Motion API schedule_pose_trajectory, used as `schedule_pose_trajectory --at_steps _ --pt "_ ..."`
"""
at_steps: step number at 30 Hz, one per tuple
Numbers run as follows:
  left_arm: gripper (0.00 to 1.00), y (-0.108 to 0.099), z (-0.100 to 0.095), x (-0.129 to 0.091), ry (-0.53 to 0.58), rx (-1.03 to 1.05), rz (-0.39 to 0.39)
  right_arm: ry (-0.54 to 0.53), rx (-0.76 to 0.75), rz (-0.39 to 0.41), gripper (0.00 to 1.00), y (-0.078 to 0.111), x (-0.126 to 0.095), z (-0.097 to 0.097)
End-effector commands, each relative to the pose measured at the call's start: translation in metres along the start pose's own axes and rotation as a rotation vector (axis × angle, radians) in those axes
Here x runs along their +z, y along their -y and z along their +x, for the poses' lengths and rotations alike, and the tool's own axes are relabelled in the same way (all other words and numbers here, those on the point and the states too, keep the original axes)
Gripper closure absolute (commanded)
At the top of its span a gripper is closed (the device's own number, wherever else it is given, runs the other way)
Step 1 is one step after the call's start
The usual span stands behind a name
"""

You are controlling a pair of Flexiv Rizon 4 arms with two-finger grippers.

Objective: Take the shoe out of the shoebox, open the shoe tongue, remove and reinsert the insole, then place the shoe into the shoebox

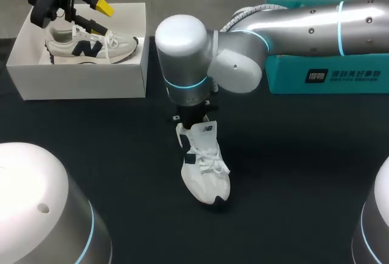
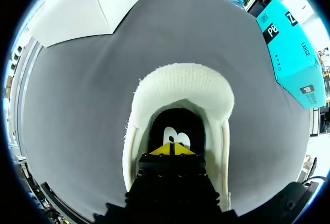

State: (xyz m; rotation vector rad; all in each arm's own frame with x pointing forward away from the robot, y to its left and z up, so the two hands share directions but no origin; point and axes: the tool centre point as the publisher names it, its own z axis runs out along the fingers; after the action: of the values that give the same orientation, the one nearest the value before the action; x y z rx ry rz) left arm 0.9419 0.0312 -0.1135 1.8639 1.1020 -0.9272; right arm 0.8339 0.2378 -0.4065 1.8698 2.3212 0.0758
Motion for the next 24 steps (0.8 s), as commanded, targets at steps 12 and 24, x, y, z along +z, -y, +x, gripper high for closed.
schedule_pose_trajectory --at_steps 12,24 --pt "0.0 0.0 0.0 0.0 -0.004 0.001 0.001 -0.009 -0.002 0.093 1.0 0.011 -0.039 0.0" --pt "0.0 0.0 0.0 0.0 -0.004 0.001 0.001 -0.081 -0.023 0.221 1.0 0.023 -0.072 0.001"
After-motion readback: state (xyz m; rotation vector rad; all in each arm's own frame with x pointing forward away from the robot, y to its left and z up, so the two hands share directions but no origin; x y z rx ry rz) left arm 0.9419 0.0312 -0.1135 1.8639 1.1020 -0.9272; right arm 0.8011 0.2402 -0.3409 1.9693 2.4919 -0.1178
